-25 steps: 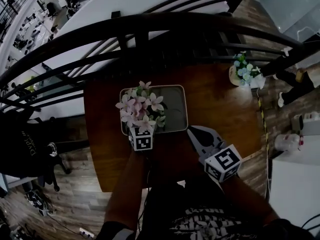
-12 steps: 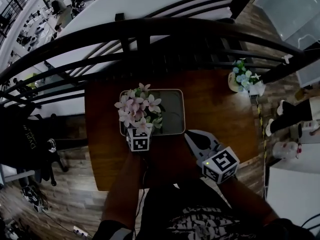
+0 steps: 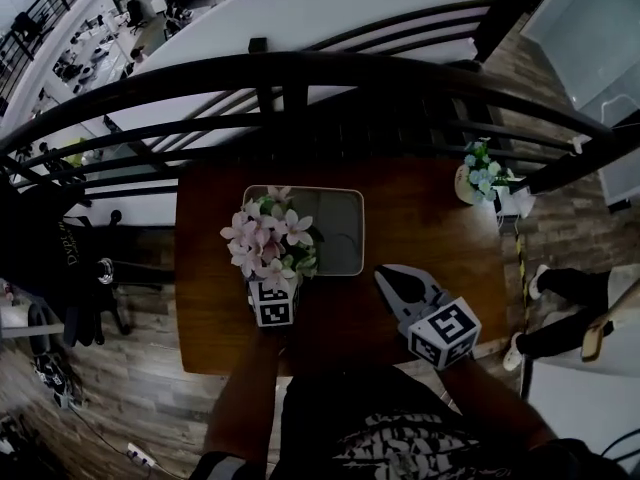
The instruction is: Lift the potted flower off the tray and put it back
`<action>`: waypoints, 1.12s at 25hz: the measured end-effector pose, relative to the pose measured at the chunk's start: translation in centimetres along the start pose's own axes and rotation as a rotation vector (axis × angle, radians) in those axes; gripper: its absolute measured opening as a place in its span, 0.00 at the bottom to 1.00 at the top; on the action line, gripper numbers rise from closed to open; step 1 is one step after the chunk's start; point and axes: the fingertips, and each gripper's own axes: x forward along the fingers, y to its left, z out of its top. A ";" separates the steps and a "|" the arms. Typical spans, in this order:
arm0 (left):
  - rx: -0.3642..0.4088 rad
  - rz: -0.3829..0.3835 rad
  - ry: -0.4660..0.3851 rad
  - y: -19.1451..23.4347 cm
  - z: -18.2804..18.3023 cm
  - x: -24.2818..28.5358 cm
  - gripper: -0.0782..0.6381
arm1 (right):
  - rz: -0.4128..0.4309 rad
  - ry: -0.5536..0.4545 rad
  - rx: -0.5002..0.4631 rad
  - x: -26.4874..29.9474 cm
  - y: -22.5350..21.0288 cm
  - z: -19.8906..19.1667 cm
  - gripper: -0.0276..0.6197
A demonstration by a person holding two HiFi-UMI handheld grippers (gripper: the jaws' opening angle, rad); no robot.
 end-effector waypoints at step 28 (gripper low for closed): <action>-0.133 0.251 0.058 -4.9 -16.4 -11.2 0.79 | 0.238 -0.015 -0.121 -3.9 3.6 -3.2 0.04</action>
